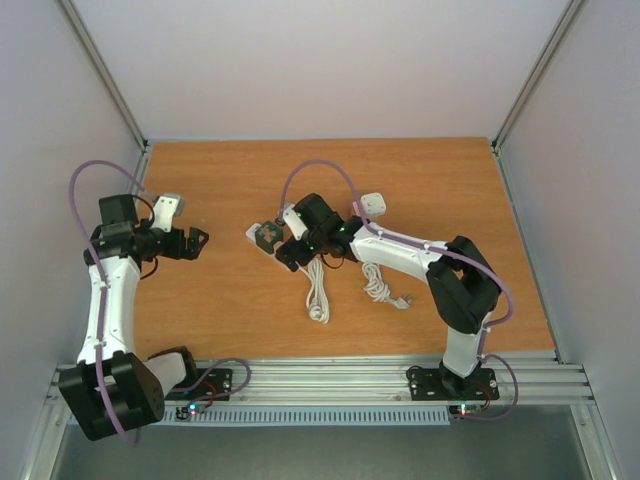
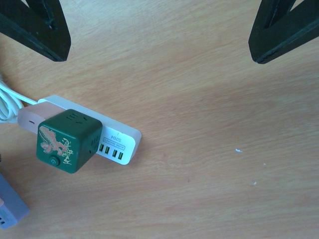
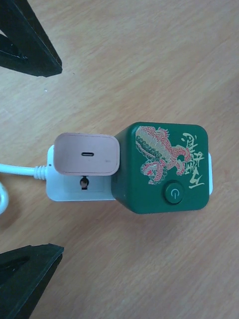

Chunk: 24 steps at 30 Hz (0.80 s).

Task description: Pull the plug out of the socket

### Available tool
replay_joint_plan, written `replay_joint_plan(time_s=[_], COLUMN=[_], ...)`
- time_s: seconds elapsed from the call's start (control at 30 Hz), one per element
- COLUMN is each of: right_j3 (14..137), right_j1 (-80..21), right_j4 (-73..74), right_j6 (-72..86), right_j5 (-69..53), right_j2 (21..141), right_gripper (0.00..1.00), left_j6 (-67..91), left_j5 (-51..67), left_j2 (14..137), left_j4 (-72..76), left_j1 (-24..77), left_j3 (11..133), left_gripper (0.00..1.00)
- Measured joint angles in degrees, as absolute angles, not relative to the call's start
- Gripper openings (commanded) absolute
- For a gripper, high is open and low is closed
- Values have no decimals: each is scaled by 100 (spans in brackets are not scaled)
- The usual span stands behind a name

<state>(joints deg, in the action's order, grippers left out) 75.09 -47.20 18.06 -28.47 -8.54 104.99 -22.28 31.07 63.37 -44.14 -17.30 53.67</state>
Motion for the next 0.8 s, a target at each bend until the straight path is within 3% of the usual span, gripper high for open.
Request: replay_joint_plan(time_s=[0.47,0.8], right_j3=[7550,7472], right_j1=[-4720,-4720], right_j4=[1284,786], right_j6=[-2805,-3017], right_j5=[-913,-1002], right_j2=[11351,11629], right_gripper=[85,65], left_j6=[-1896,-1986], left_j5=[2941,3277], left_j2=[5970,5865], left_j4=[-3874,-3828], left_j1=[-1730,-1730], left_j3=[5140,5057], left_gripper=[100,100])
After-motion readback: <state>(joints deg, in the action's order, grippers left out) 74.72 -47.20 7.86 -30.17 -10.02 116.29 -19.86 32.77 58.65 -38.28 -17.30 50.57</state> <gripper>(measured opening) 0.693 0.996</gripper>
